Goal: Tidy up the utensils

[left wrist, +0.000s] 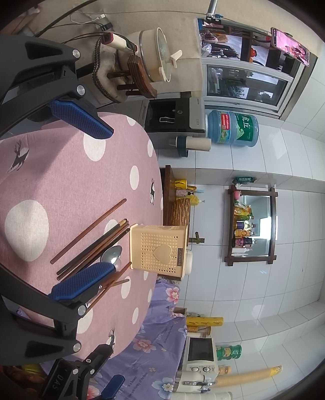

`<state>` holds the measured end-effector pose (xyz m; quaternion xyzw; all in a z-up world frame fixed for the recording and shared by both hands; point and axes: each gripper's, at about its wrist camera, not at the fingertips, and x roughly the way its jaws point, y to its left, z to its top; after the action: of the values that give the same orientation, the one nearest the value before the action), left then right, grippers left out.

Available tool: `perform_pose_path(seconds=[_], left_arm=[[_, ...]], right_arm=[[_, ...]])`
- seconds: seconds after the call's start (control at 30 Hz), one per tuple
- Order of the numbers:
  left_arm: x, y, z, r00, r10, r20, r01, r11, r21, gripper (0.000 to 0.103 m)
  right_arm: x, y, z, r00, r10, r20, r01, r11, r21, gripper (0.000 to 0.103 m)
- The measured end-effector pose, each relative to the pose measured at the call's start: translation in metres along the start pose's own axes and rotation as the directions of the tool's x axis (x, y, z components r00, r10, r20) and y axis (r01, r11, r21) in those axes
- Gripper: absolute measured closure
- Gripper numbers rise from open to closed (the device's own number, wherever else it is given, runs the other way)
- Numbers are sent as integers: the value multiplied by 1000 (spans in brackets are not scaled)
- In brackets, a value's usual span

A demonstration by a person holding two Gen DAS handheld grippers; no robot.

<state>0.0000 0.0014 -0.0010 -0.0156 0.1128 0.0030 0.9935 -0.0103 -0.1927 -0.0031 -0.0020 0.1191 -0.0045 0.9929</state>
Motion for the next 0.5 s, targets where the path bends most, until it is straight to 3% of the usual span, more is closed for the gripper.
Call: perform_pose_path(seconds=[0.5], left_arm=[[0, 4, -1, 1000, 0, -1, 0, 1000, -1, 5]], right_arm=[[0, 1, 0, 1000, -1, 0, 1, 1000, -2, 5]])
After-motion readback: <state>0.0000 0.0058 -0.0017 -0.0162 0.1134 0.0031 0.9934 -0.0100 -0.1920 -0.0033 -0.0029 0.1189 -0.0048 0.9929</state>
